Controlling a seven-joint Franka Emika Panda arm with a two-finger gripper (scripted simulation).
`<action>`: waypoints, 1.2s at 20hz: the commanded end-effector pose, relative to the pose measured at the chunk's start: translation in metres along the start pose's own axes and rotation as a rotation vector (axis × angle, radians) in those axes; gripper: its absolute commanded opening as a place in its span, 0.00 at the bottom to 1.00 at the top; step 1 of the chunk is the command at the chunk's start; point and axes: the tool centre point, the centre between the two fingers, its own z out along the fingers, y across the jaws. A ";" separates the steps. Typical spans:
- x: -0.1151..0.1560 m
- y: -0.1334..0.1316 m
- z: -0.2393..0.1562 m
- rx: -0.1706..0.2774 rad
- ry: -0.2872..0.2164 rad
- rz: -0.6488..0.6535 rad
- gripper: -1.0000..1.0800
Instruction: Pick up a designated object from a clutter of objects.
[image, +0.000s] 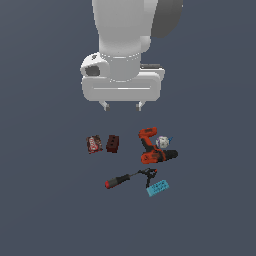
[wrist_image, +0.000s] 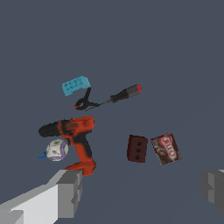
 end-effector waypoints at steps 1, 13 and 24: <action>0.000 0.000 0.000 0.000 0.000 0.000 0.96; 0.001 0.008 -0.002 0.026 0.007 0.063 0.96; 0.003 0.027 0.034 0.028 0.002 0.013 0.96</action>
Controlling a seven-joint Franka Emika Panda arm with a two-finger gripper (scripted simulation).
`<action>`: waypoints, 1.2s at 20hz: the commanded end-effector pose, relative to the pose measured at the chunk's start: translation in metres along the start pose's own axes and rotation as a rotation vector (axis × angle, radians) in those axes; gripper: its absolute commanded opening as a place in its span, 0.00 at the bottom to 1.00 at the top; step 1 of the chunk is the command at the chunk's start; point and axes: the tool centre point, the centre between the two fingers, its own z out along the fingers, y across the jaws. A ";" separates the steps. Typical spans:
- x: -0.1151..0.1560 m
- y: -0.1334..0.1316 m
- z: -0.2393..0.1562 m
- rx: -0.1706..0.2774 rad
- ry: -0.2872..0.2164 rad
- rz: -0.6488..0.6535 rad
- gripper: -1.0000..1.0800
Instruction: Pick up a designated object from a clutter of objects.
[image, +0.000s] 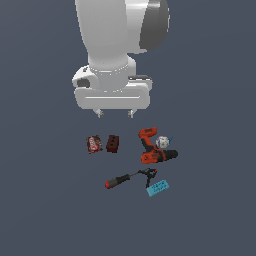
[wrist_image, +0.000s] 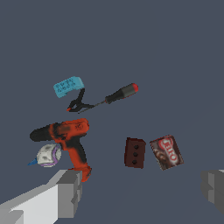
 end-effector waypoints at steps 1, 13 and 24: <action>0.000 0.009 0.015 0.001 -0.003 -0.019 0.96; -0.016 0.074 0.120 -0.001 -0.017 -0.161 0.96; -0.056 0.129 0.206 -0.014 -0.037 -0.286 0.96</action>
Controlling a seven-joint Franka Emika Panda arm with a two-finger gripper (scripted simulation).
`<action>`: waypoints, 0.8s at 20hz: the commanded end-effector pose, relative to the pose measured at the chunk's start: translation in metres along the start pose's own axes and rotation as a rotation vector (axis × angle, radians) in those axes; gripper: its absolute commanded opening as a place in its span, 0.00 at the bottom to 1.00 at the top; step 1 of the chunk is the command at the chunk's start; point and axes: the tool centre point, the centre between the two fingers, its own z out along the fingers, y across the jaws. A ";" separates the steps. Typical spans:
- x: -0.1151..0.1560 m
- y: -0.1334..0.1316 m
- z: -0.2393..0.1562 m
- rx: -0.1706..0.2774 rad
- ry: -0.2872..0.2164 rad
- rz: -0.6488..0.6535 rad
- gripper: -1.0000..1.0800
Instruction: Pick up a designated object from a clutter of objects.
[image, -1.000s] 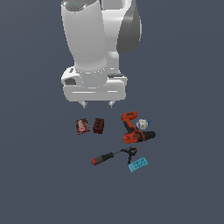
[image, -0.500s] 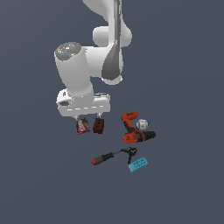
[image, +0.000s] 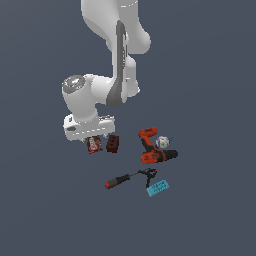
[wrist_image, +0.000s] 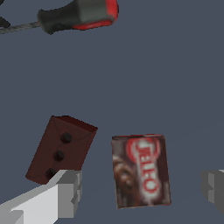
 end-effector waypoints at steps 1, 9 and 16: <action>-0.010 0.006 0.014 -0.003 -0.003 -0.023 0.96; -0.029 0.016 0.039 -0.009 -0.012 -0.061 0.96; -0.030 0.017 0.042 -0.008 -0.013 -0.061 0.96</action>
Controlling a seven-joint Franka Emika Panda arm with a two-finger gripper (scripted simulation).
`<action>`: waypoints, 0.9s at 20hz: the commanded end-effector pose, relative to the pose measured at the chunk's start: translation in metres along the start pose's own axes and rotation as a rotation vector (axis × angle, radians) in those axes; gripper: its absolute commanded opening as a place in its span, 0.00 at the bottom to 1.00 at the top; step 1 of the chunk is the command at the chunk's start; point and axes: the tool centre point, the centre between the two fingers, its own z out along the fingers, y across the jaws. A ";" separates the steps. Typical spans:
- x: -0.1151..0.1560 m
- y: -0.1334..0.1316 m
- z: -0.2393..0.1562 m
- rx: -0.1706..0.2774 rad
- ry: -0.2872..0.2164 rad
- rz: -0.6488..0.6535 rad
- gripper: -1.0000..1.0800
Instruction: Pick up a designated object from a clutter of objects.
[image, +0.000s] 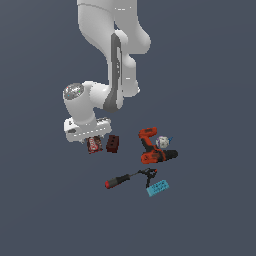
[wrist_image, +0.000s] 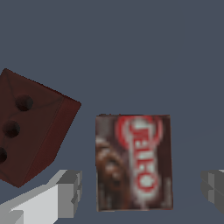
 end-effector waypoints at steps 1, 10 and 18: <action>0.000 0.000 0.004 0.000 0.000 0.000 0.96; -0.001 0.000 0.040 0.000 0.000 -0.002 0.96; -0.001 0.000 0.050 0.000 0.000 -0.002 0.00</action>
